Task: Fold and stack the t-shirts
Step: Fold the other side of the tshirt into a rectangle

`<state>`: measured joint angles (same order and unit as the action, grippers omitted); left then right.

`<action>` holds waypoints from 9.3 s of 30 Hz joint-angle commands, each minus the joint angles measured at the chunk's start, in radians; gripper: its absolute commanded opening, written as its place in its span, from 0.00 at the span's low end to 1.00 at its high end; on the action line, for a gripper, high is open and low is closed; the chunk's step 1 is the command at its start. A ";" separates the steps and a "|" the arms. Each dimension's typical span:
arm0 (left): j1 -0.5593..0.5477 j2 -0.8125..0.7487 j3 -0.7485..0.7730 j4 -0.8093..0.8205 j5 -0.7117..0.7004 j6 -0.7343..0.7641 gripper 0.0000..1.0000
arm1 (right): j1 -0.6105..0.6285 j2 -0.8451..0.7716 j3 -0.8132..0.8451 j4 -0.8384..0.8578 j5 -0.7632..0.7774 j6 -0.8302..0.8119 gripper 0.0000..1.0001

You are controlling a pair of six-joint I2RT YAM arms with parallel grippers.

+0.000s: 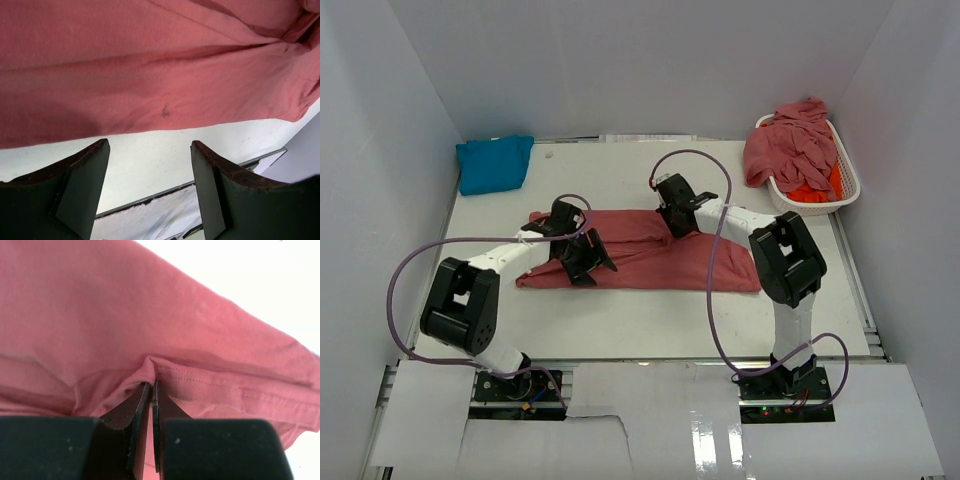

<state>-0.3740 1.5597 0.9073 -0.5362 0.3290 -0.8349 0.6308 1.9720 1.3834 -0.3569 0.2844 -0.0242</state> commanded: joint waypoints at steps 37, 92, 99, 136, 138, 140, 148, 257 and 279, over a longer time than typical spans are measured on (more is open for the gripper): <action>0.216 -0.015 0.238 -0.131 -0.079 0.171 0.78 | -0.175 -0.275 -0.029 -0.246 -0.189 0.253 0.40; 0.581 0.039 0.303 -0.203 -0.275 0.439 0.78 | -0.597 -0.157 -0.205 -0.107 -0.562 0.251 0.47; 0.587 0.042 0.303 -0.206 -0.278 0.438 0.78 | -0.597 -0.134 -0.227 -0.093 -0.573 0.250 0.36; 0.563 0.215 0.387 -0.212 -0.223 0.458 0.68 | -0.597 -0.165 -0.222 -0.099 -0.562 0.248 0.08; 0.551 0.220 0.380 -0.215 -0.229 0.453 0.68 | -0.597 -0.167 -0.222 -0.100 -0.561 0.248 0.08; 0.534 0.221 0.375 -0.217 -0.237 0.450 0.68 | -0.597 -0.168 -0.224 -0.102 -0.562 0.248 0.08; 0.500 0.261 0.395 -0.226 -0.271 0.456 0.55 | -0.595 -0.174 -0.225 -0.105 -0.554 0.245 0.08; 0.507 0.278 0.478 -0.255 -0.456 0.379 0.38 | -0.691 -0.167 -0.242 -0.151 -0.544 0.218 0.15; 0.507 0.143 0.420 -0.304 -0.436 0.410 0.65 | -0.691 -0.380 -0.214 -0.263 -0.585 0.241 0.87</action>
<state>0.1295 1.7893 1.3655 -0.8062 -0.1314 -0.4492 -0.0532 1.6920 1.1893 -0.5735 -0.2634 0.2073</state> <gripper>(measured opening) 0.646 0.844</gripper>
